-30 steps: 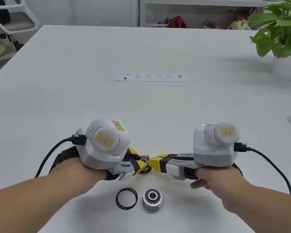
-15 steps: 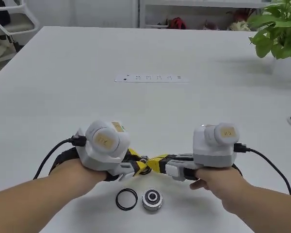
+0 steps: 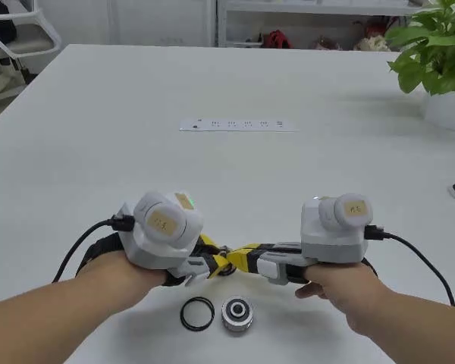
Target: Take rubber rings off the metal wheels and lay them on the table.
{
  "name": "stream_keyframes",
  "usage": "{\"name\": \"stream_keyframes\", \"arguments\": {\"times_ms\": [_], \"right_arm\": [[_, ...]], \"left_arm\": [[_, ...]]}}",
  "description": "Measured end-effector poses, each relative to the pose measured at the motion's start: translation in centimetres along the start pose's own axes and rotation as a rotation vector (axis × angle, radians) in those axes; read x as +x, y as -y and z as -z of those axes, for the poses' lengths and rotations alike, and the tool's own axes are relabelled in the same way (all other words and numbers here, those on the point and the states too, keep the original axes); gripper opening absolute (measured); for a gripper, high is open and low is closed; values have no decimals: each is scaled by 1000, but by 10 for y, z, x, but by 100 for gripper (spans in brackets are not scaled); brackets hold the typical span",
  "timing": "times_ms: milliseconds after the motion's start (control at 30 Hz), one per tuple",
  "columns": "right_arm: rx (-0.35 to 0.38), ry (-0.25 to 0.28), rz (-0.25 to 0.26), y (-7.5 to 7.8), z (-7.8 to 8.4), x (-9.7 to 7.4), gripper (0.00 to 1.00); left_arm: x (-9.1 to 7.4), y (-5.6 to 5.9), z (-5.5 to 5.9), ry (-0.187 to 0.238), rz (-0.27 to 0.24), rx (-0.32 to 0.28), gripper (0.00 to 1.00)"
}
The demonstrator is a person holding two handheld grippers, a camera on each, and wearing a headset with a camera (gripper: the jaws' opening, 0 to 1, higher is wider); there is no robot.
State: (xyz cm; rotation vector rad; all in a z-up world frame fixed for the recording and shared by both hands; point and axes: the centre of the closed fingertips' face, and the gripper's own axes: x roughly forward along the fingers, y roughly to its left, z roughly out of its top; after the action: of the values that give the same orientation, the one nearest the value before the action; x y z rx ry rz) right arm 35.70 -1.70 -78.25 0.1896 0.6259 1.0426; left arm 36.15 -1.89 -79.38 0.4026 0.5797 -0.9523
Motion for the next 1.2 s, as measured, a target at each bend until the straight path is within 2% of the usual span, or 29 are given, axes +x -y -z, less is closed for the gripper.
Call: {"name": "stream_keyframes", "arguments": {"times_ms": [267, 333, 567, 1200], "right_arm": [[14, 8, -20, -4, -1, -2, 0], [28, 21, -42, -8, -3, -2, 0], [51, 39, -58, -9, -5, -4, 0], [56, 43, -54, -7, -5, -4, 0]], "left_arm": [[0, 0, 0, -1, -2, 0, 13], [0, 1, 0, -1, -3, 0, 13], [0, 1, 0, 1, -5, 0, 13], [-3, 2, 2, 11, 0, -6, 14]]}}
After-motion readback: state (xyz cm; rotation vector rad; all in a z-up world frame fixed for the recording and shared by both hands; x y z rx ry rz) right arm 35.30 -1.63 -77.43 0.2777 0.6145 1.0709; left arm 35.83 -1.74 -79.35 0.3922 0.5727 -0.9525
